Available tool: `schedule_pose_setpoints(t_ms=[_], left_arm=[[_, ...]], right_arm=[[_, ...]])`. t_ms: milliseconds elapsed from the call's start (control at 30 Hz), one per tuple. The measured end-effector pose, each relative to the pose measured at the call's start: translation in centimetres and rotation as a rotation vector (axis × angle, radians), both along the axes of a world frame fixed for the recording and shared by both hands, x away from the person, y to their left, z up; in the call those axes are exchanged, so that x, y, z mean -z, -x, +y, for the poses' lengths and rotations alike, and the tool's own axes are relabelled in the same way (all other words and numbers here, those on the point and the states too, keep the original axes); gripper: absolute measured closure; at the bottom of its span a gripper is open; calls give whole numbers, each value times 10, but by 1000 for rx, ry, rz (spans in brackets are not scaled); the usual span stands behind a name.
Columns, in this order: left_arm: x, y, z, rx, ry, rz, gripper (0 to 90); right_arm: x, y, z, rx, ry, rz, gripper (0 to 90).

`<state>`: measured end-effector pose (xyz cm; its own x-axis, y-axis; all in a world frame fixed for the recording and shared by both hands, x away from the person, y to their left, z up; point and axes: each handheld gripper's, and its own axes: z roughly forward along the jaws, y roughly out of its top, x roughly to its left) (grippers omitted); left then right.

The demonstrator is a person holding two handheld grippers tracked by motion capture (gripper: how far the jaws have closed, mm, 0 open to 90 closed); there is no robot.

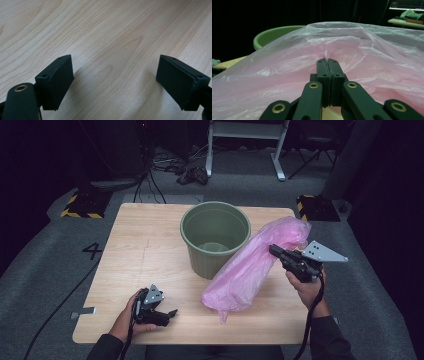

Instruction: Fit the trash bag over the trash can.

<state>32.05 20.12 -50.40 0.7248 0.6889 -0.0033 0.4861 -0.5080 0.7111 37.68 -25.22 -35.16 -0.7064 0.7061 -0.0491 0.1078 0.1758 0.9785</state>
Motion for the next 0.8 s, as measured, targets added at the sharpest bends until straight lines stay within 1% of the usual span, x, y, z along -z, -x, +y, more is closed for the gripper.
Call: schedule_pose_setpoints(t_ms=[100, 133, 233, 267, 333, 367, 400, 433, 500, 567, 600, 700, 767, 800], left_arm=[[0, -1, 3, -12, -6, -1, 141], [0, -2, 4, -19, -2, 5, 141], [-2, -3, 7, -23, -16, 11, 147], [-2, -3, 7, -17, -20, 9, 153], [-4, -3, 9, -24, -31, -2, 166], [-5, -3, 9, -28, -16, 0, 172], [-9, -2, 12, -19, -4, -9, 172], [-13, -2, 14, -18, 18, -20, 170], [-21, -1, 17, -24, 54, -38, 174], [-28, 0, 18, -21, 67, -61, 174], [-31, 1, 18, -20, 76, -63, 176], [-39, 1, 15, -6, 79, -87, 174], [-44, 2, 13, 7, 77, -104, 177], [-46, 2, 12, 10, 83, -112, 177]], right_arm=[[-8, 0, 2, -2, -6, -16, 897], [-11, 0, 3, -4, -5, -22, 897], [-18, -1, 6, -4, -4, -37, 897], [-21, -2, 7, -3, -5, -41, 897], [-25, -4, 8, -1, -11, -46, 897], [-26, -5, 9, 0, -13, -48, 897], [-28, -6, 10, -2, -17, -47, 897], [-29, -8, 10, -6, -22, -44, 897], [-31, -11, 11, 4, -20, -42, 897], [-33, -14, 11, 9, -27, -40, 897], [-34, -15, 11, 17, -30, -41, 897], [-38, -19, 11, 29, -39, -44, 897], [-39, -21, 11, 37, -36, -46, 898], [-40, -22, 11, 44, -36, -48, 898]])
